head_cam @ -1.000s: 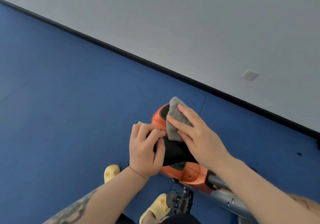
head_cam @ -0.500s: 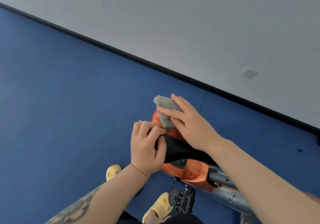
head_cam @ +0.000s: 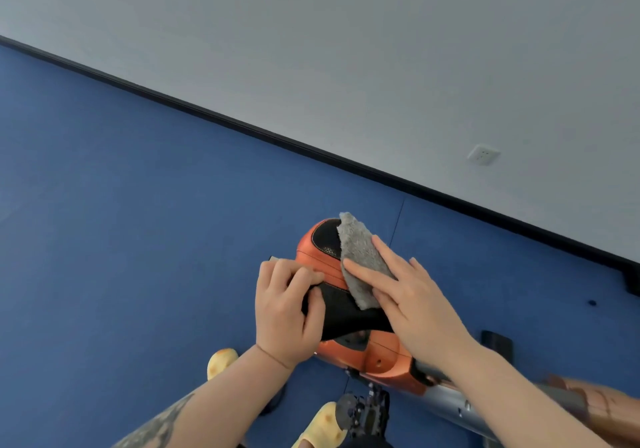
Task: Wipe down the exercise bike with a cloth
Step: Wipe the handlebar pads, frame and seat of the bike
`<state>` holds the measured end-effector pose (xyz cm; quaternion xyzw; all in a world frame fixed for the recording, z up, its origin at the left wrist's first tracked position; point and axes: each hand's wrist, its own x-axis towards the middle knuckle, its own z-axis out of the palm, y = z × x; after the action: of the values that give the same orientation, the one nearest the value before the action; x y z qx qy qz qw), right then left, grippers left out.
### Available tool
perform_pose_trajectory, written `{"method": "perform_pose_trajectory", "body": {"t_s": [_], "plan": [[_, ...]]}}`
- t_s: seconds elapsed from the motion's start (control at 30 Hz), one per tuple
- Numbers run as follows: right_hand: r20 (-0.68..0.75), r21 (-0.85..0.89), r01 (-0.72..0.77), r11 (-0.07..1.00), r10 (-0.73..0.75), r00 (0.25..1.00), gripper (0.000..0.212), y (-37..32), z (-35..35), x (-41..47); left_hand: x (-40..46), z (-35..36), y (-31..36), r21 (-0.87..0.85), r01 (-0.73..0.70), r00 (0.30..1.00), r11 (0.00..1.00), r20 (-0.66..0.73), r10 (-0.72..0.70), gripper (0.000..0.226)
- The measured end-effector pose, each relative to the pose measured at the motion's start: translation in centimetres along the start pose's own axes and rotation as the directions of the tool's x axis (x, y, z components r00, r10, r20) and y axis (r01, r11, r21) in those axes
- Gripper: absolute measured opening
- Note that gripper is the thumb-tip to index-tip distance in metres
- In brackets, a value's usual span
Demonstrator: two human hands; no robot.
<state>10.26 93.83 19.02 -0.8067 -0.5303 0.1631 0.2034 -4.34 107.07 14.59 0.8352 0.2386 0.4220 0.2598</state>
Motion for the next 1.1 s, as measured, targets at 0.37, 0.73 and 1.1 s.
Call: {"method": "perform_pose_trajectory", "body": {"t_s": [0.37, 0.73, 1.1], "plan": [[-0.042, -0.116, -0.097, 0.989, 0.093, 0.995, 0.053, -0.7, 0.6, -2.0, -0.2, -0.1, -0.2, 0.001, -0.001, 1.0, 1.0, -0.001, 0.001, 0.022], [-0.119, -0.235, -0.065, 0.97, 0.038, 0.992, 0.048, -3.6, 2.3, -1.6, 0.4, -0.9, 0.5, -0.025, 0.072, 0.996, 0.997, 0.063, -0.07, 0.022], [-0.352, -0.022, -0.313, 0.949, 0.286, 0.891, 0.04, -6.1, 3.8, 4.5, 4.9, -0.7, -0.6, -0.178, 0.619, 0.768, 0.765, 0.339, -0.543, 0.027]]}}
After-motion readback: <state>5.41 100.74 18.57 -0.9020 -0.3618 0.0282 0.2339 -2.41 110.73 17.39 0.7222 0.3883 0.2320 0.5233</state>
